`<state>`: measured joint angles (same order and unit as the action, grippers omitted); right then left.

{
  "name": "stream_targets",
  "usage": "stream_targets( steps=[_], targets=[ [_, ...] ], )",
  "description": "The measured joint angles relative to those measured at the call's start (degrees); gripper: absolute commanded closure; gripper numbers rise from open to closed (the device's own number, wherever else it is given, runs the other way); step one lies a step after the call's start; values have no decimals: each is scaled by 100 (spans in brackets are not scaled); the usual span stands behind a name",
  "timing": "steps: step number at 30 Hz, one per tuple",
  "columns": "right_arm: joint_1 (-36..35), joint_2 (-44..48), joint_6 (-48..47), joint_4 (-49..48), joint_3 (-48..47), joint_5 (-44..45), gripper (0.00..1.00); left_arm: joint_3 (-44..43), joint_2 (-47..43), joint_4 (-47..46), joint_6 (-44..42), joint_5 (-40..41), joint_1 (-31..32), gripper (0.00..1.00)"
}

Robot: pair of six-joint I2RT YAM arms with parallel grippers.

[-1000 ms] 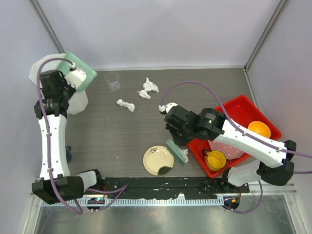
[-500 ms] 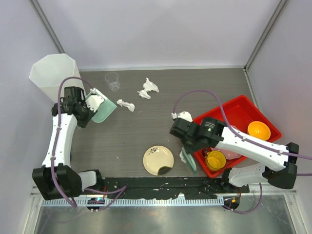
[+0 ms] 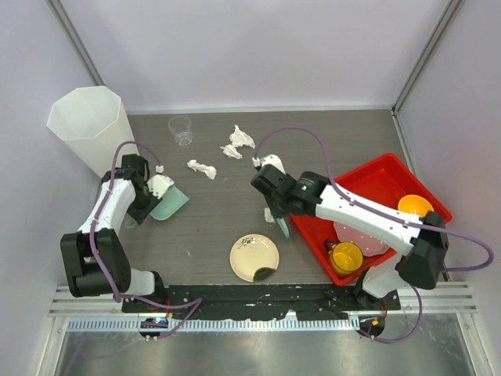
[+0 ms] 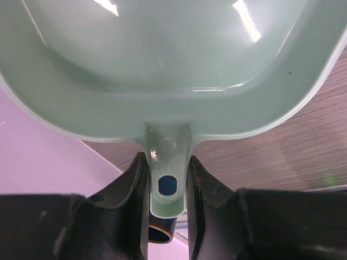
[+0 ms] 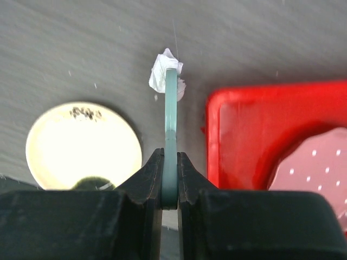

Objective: Sweep away the paper scraps from the table

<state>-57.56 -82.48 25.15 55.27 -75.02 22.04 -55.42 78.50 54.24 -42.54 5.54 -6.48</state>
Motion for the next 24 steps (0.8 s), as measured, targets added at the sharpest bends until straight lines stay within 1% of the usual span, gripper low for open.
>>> stream_targets(
  steps=[3,8,13,16,21,24],
  targets=[
    [146,-579,-382,-317,-560,-9,99,0,160,-111,-20,50,0,100],
    [190,-1641,-890,-750,-1565,-142,99,50,317,-203,-173,79,0,100],
    [229,-2791,-1266,-581,-2927,-538,99,68,494,-208,-323,87,0,100],
    [234,-3252,-1421,-417,-3871,-798,99,68,562,-199,-387,92,0,100],
    [256,-3348,-1565,-385,-4992,-1147,99,66,623,-197,-459,144,0,100],
    [330,-3327,-1576,-669,-5307,-1331,99,46,673,-190,-470,157,-2,100]
  ],
)
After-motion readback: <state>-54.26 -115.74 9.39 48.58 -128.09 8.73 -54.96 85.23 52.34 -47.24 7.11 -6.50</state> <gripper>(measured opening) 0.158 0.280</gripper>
